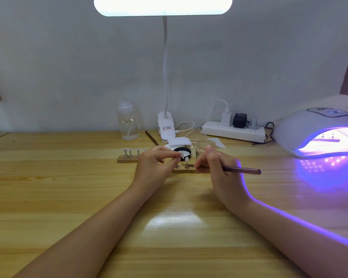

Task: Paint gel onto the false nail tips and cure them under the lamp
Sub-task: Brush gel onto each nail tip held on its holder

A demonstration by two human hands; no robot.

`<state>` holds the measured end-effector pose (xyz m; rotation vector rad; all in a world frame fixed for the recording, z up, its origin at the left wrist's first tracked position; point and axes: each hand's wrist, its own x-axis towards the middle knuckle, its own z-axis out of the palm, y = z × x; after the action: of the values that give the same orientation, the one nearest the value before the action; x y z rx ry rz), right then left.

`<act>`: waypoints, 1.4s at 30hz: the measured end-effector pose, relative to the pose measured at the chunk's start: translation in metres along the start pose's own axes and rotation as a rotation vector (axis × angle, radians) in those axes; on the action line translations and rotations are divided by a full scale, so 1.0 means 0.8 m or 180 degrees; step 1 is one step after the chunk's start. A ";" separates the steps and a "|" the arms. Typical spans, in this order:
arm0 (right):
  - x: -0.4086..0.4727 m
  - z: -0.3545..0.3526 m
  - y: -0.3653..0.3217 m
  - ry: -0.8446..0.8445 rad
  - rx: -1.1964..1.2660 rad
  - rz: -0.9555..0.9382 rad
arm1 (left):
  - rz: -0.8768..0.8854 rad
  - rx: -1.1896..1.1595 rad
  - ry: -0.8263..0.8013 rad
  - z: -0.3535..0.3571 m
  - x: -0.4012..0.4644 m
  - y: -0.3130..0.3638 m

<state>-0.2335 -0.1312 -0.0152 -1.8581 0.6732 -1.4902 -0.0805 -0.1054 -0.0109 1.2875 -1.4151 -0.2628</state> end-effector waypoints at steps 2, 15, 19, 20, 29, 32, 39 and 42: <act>0.002 -0.001 -0.002 -0.0007 -0.0243 -0.0254 | 0.0010 0.0014 -0.0013 0.000 0.000 0.000; 0.002 0.000 -0.003 -0.0036 -0.0123 -0.0077 | 0.0163 0.0119 -0.0027 -0.002 0.000 0.000; 0.002 0.001 -0.003 0.0163 0.0299 0.0249 | 0.0135 0.0046 0.0045 -0.001 -0.001 0.000; 0.001 0.000 -0.003 0.0184 0.0232 0.0168 | 0.0133 0.0023 0.0052 -0.001 -0.001 0.000; 0.000 0.000 -0.005 0.0137 0.0119 0.0166 | 0.0129 0.0035 0.0030 0.000 -0.001 -0.001; 0.001 0.000 -0.005 0.0184 -0.0219 -0.0104 | 0.0137 0.0034 0.0023 -0.001 0.000 -0.001; -0.001 0.000 -0.005 0.0119 0.0044 0.0249 | 0.0063 0.0104 -0.0055 -0.001 0.000 0.000; 0.001 -0.001 -0.007 0.0141 -0.0257 -0.0080 | 0.0042 0.0104 -0.0071 -0.001 -0.001 0.000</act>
<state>-0.2342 -0.1283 -0.0108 -1.9052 0.7435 -1.5452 -0.0800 -0.1046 -0.0108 1.3049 -1.4516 -0.2467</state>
